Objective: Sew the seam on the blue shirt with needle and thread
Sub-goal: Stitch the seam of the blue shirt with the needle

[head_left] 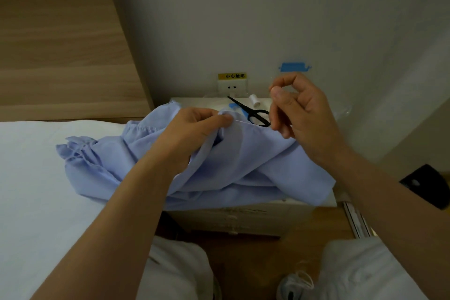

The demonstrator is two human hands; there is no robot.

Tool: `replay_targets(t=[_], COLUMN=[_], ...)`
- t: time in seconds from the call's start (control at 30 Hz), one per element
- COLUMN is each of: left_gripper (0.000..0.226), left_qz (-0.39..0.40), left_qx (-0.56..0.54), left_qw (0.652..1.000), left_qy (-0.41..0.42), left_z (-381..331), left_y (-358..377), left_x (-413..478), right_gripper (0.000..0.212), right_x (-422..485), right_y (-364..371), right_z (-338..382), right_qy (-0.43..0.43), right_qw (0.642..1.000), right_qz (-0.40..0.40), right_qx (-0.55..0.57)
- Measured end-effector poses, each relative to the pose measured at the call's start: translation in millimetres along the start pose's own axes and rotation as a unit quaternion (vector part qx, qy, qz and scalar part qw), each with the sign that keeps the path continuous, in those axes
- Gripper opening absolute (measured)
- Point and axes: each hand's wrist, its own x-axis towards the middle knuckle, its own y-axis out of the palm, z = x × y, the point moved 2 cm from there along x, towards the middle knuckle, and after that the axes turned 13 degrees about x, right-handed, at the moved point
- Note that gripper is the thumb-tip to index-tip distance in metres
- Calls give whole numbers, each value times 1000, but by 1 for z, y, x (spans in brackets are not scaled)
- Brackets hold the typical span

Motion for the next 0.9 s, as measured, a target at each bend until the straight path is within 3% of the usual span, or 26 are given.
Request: replay_targets(t=[0.4,0.5,0.63,0.77,0.9], left_gripper=[25,24,23,25,40], left_qz=[-4,-5,2,5,-4], left_qx=[-54,-56,-58,-55,-51], left_qw=[998,998,998,997,997], left_qy=[19,26,35,47,54], left_z=[0,-1,-2,-3,-3], left_y=[-1,-1,0,0,-1], left_x=[-2,-3,-4,-5,-4], right_gripper=[13,18,16,17,17], right_x=[6,3,-4,-6,-6], right_y=[-8,-4,3,3,3], right_z=[-11,-8,-7,-11,-11], right_qy=[136,114,77,37,26], right_qw=[979,983,981,983,984], right_qz=[-12,13,115,108,105], right_qx=[-153,-142,-132,-145,-138])
